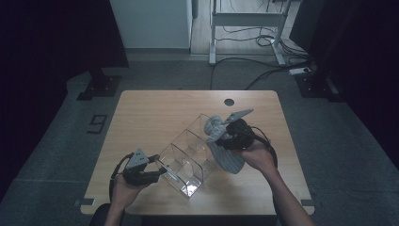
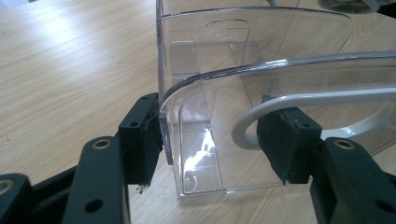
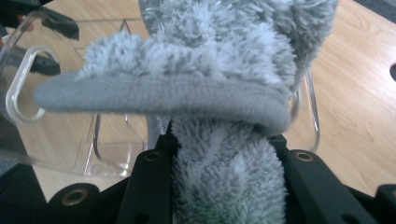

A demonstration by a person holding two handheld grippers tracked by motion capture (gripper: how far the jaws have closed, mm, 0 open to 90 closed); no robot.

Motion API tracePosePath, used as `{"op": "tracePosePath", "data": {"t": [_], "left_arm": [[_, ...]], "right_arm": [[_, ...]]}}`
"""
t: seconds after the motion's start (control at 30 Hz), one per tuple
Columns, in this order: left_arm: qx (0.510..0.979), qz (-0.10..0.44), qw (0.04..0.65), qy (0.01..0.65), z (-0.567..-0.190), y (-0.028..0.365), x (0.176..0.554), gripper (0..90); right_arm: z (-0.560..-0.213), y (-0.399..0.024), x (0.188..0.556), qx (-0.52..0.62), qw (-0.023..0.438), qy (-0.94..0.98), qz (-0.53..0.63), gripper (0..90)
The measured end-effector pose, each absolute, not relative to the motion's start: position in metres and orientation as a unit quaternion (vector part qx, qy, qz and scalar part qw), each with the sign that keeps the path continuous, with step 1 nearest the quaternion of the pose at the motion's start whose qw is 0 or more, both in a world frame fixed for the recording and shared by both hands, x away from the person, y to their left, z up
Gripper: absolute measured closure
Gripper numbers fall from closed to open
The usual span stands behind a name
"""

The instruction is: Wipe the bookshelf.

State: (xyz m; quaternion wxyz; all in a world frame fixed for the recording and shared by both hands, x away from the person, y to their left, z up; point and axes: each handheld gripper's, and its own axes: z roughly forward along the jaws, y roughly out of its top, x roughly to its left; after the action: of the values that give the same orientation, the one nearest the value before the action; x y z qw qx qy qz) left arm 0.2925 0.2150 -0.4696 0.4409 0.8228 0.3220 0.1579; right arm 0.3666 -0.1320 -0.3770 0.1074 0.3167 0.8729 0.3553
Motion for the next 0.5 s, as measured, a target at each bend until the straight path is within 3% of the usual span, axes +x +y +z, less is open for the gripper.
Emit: {"op": "tracePosePath", "data": {"t": [0.5], "left_arm": [[0.823,0.158,0.44,0.322,-0.469,0.215,0.293,41.2]], "right_arm": [[-0.38,-0.068,0.407,0.298,0.113,0.886,0.337,64.6]]}}
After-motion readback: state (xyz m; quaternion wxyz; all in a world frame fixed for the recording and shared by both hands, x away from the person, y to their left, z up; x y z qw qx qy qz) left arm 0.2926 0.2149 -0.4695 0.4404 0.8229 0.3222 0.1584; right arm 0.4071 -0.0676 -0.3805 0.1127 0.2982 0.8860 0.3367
